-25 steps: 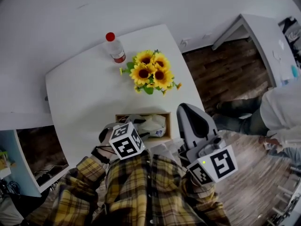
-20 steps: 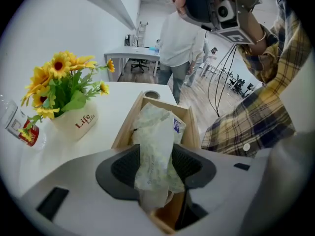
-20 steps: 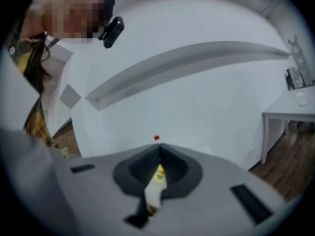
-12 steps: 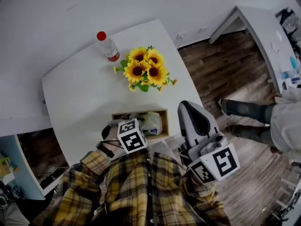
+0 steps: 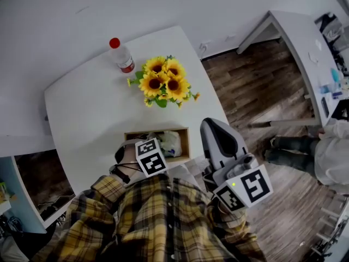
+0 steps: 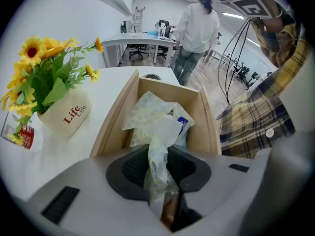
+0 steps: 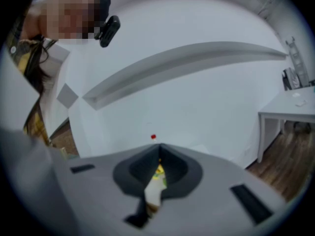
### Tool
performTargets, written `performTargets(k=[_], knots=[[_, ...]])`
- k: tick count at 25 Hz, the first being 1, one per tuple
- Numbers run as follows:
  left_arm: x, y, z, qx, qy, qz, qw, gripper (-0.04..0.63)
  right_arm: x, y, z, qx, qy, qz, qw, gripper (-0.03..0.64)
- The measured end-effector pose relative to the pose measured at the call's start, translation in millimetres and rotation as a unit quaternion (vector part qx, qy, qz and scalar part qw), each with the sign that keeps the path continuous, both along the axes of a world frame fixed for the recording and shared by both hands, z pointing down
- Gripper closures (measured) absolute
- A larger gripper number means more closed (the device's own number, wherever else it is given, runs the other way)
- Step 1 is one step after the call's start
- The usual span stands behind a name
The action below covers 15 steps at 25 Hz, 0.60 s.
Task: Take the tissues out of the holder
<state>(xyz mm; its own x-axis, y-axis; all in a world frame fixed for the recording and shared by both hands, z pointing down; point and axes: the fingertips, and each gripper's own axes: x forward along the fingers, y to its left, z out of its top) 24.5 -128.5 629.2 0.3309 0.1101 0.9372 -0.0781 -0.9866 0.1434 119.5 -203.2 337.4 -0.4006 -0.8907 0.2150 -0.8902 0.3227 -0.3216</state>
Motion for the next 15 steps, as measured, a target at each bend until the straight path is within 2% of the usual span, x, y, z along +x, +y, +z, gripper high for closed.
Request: performTargets(k=[5,12,15], knots=[[1,-4,-13,0.009,0.018,-0.025,0.9995,0.512,-4,2,-2,0.0,0.016,-0.009,1.0,0.606],[-10,-1,-30,0.011,0.024,-0.042,0.9988,0.522,-16,7,-3,0.002,0.018,-0.023,1.0,0.607],[-12,-1,-47,0.009,0.042,-0.061,0.9972,0.525,-22,7,-6,0.005,0.018,-0.03,0.999,0.606]])
